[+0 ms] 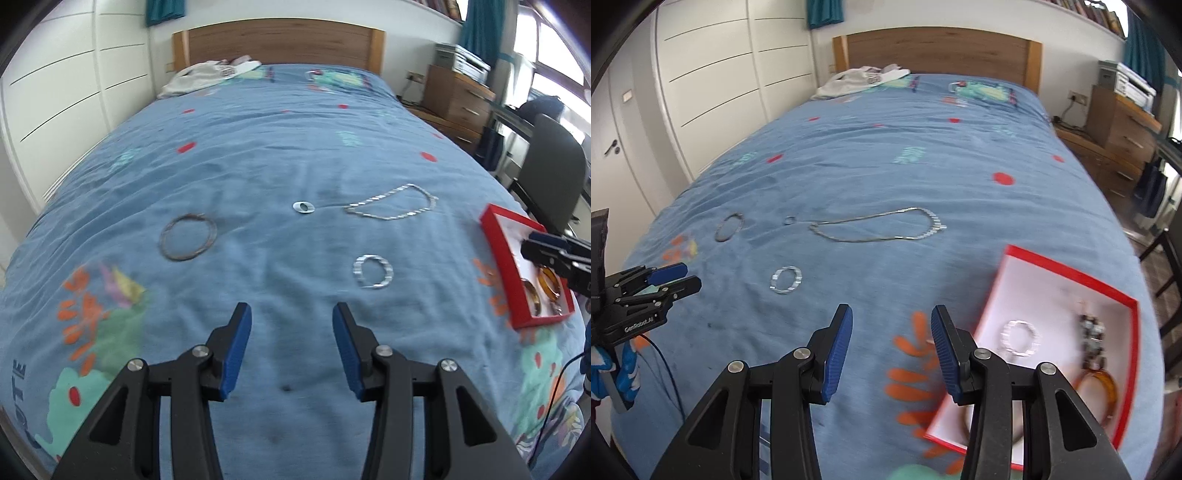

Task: Organize jewelry
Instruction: 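Move both open tools back toward the remaining rings on the bed, then grasp the plain silver ring with the left tool while the right tool grasps the twisted silver ring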

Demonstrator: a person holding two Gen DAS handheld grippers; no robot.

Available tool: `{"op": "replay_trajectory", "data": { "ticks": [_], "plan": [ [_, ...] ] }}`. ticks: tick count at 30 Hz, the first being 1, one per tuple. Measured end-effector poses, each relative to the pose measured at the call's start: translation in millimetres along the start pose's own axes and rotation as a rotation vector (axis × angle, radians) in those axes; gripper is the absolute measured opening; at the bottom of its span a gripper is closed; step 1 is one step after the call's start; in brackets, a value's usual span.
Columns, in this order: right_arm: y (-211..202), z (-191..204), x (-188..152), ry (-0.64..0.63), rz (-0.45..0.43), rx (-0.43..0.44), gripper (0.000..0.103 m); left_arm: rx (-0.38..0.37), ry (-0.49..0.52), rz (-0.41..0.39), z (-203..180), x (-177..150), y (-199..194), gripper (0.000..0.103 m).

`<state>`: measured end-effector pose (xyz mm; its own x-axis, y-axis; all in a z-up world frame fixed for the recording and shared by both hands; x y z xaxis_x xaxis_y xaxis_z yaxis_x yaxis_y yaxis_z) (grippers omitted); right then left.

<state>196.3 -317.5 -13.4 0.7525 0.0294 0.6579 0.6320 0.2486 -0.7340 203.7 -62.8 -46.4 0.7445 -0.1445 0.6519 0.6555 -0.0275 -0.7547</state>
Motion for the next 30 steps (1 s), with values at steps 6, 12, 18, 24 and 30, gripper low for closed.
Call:
{"op": "replay_trajectory", "data": {
  "ticks": [6,12,18,24,30],
  "plan": [
    [40,41,7,-0.016,0.037,0.084,0.044,0.031,-0.088,0.009,49,-4,14,0.044],
    [70,65,12,-0.034,0.07,0.12,0.044,0.037,-0.105,0.03,64,-13,28,0.044],
    [94,75,11,-0.023,0.096,0.153,0.045,0.027,-0.117,0.044,65,-15,44,0.044],
    [120,81,6,-0.019,0.124,0.182,0.046,0.015,-0.115,0.047,60,-7,61,0.044],
    [139,82,9,-0.01,0.123,0.194,0.053,-0.019,-0.089,0.043,43,9,81,0.044]
  ]
}}
Point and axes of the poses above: each gripper's, at about its wrist camera, not at the fingertips, and y roughly the way its jaws point, z to its left, x to its top, the point moved 5 cm from there along y, roughly the way its jaws point, and after that the axes turned 8 degrees about x, right-handed, at the moved point
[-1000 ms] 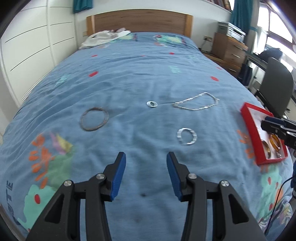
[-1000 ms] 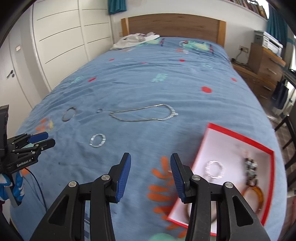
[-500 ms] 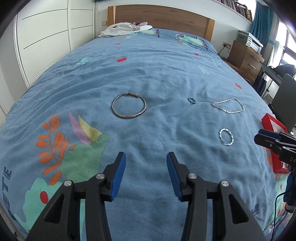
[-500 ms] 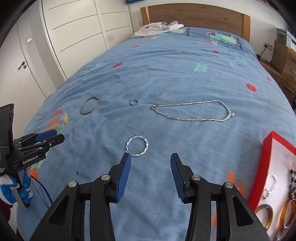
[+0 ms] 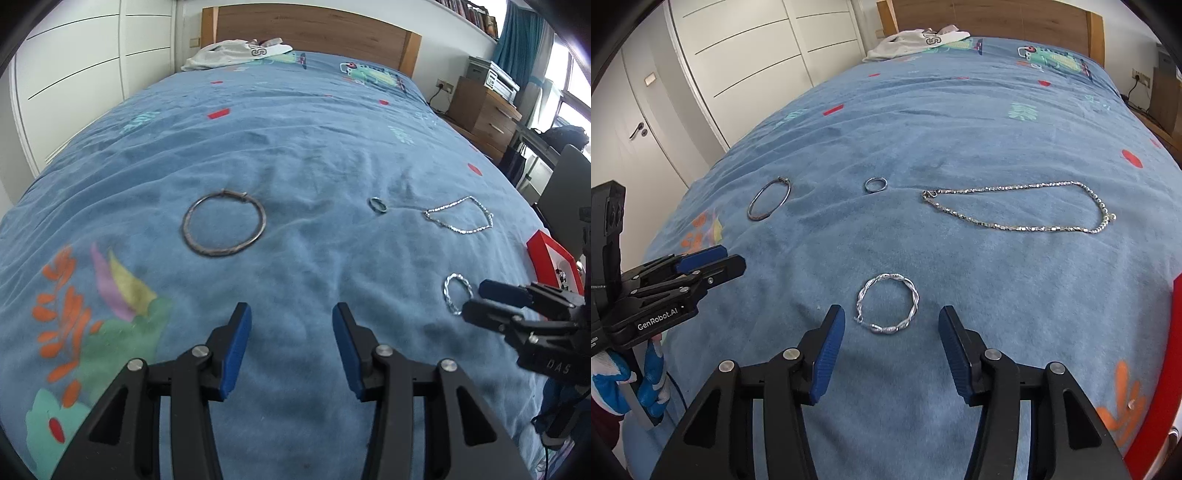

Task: Organize jewelry
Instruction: 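Grasp the plain silver ring with the left tool while the right tool grasps the twisted silver ring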

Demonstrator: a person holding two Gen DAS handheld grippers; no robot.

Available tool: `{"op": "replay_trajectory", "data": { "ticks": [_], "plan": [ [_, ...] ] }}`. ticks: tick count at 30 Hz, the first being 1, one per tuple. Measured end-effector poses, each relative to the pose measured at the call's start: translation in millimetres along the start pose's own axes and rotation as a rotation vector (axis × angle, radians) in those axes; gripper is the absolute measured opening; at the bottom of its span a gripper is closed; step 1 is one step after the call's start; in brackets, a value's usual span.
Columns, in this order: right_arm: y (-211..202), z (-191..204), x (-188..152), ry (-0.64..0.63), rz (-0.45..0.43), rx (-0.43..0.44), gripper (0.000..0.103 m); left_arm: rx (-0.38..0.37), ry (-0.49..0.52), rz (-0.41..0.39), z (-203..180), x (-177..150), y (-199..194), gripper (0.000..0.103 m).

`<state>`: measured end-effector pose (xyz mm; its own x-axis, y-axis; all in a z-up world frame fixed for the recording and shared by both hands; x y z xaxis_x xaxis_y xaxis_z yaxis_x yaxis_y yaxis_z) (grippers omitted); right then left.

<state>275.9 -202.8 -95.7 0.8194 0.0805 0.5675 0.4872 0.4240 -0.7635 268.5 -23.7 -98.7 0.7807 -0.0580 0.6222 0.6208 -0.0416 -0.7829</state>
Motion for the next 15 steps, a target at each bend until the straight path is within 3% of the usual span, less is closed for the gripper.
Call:
{"op": "replay_trajectory", "data": {
  "ticks": [7,10,15],
  "plan": [
    [19,-1,3,-0.034,0.009,-0.012,0.053,-0.052,0.004,-0.003,-27,24,26,0.044],
    [20,-3,0,-0.057,0.007,-0.039,0.04,-0.075,0.01,-0.009,-39,35,35,0.044],
    [12,-13,-2,-0.056,-0.009,-0.028,0.04,-0.097,0.028,-0.013,-60,51,52,0.044]
  ]
}}
Point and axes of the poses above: each gripper's, at about its wrist camera, not at the fingertips, and y roughly the way its jaws point, z to its left, x to its top, the point moved 5 cm from there along y, roughly the way its jaws point, and after that the axes turned 8 degrees about x, right-handed, at the moved point
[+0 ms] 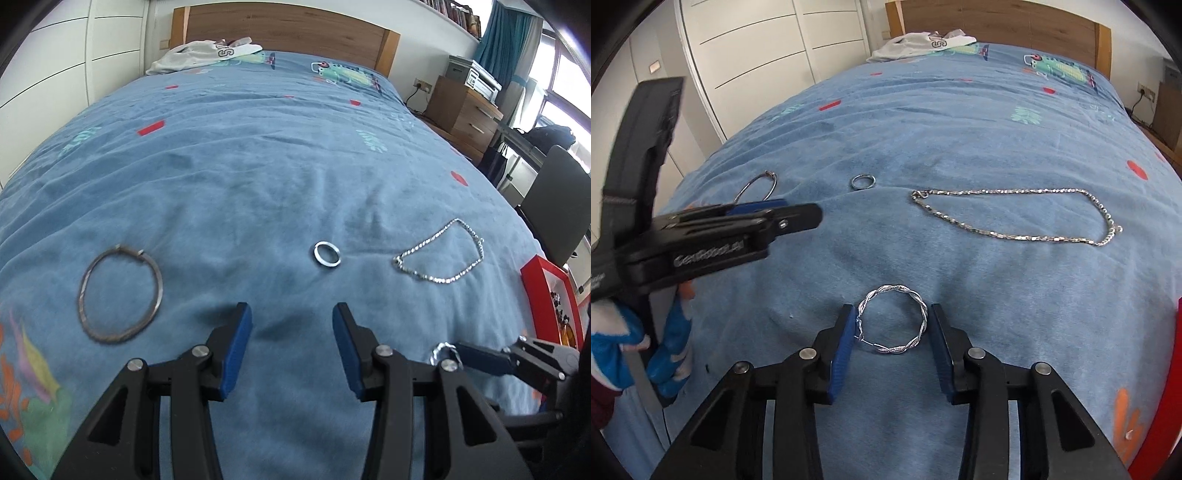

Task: Organize jewelry
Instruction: 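Grasp the plain silver ring with the left tool while the right tool grasps the twisted silver ring, then carry both rings with both tools over the red box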

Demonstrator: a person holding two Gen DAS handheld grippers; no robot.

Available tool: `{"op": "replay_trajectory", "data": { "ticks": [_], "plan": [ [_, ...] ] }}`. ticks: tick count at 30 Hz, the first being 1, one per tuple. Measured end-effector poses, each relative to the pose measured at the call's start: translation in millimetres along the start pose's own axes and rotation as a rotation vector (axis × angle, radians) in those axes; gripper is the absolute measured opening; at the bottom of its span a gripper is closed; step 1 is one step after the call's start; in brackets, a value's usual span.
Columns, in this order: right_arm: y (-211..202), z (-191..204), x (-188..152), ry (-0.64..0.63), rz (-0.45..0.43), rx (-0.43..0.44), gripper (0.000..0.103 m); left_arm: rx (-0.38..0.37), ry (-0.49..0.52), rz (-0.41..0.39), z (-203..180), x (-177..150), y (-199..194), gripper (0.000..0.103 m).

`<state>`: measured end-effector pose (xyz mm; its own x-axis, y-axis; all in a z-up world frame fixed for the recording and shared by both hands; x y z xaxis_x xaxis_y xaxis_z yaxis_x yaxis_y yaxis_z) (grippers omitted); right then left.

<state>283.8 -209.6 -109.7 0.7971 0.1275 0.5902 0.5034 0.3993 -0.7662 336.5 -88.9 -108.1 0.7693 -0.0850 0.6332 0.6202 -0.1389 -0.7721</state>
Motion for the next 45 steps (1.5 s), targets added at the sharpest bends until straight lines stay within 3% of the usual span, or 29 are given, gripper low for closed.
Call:
{"op": "replay_trajectory", "data": {
  "ticks": [10,14,15,26,34,45],
  "plan": [
    [-37,-44,-6,0.092,-0.062,-0.039,0.04,-0.003,0.049,-0.011,-28,26,32,0.043],
    [-49,-54,-7,0.117,-0.082,-0.051,0.04,0.027,0.087,-0.024,-36,24,37,0.026],
    [-52,-55,-8,0.122,-0.087,-0.053,0.04,0.031,0.087,-0.028,-35,24,35,0.019],
    [-88,-55,-25,0.164,-0.133,-0.047,0.04,0.025,0.121,-0.064,-44,9,-10,0.018],
    [-144,-70,-40,0.205,-0.205,-0.106,0.04,-0.109,0.187,-0.095,-106,4,-65,0.018],
    [-220,-152,-104,0.343,-0.221,-0.284,0.04,-0.36,0.327,-0.042,-255,-35,-97,0.019]
  ]
}}
Point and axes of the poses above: each gripper's, at about its wrist camera, not at the fingertips, and y roughly the way its jaws point, z to its left, x to its top, the point moved 5 cm from there along y, roughly the way its jaws point, and after that the axes turned 8 degrees about x, right-handed, at the moved point
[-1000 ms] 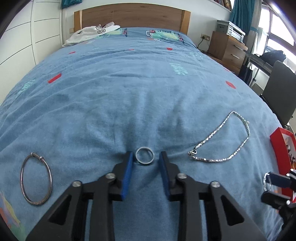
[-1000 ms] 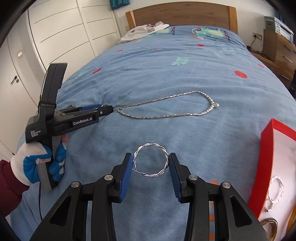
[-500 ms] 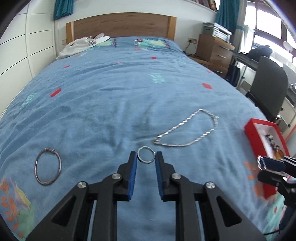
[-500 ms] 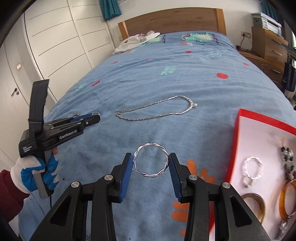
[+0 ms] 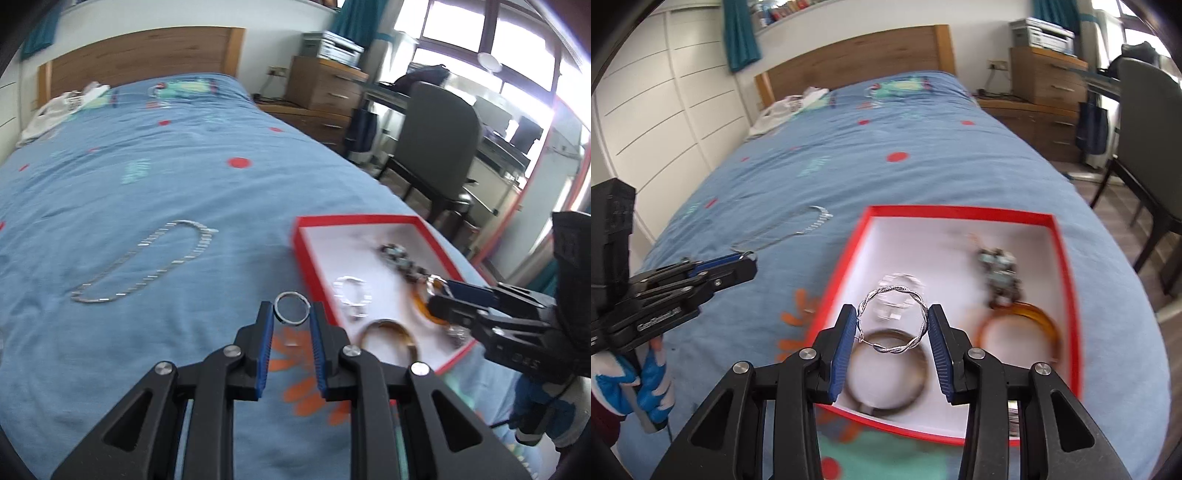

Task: Organize jewelry
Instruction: 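Carry both rings with both tools over the red box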

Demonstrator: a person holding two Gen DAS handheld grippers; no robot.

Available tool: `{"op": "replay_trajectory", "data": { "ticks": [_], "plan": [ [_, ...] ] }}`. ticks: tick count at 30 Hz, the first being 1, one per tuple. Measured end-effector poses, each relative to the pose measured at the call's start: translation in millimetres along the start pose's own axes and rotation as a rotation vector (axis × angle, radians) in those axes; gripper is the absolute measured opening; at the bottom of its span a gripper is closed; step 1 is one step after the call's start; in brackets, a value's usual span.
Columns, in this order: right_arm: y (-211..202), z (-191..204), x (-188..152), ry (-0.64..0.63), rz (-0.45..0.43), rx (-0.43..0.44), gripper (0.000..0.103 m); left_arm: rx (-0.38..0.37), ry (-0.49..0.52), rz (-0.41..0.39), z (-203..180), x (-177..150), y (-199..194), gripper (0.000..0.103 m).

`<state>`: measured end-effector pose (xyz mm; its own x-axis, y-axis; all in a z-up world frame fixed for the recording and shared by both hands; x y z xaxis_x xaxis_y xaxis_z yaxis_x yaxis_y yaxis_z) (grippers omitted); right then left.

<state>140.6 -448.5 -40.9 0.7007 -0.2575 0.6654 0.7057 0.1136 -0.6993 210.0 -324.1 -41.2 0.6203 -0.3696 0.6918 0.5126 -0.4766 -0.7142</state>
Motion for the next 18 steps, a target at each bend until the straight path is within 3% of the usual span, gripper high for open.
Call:
{"op": "replay_trajectory", "data": {
  "ticks": [7,18],
  "plan": [
    [5,-55,-8,0.052,0.033,-0.063,0.04,-0.112,0.076,0.098,-72,-18,27,0.019],
    [15,-73,-29,0.105,0.056,-0.054,0.04,-0.123,0.158,0.201,-109,-43,58,0.019]
  ]
}}
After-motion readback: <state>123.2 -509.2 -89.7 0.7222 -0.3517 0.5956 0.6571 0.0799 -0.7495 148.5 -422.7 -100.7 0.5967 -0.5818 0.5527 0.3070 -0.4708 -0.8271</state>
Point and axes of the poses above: each gripper's, at about its wrist camera, not at the fingertips, and y roughly the way its jaws point, z to its left, x to its top, the point moved 5 cm from there along y, roughly the way its jaws point, and after that the axes turned 8 degrees about x, right-handed, at the moved point
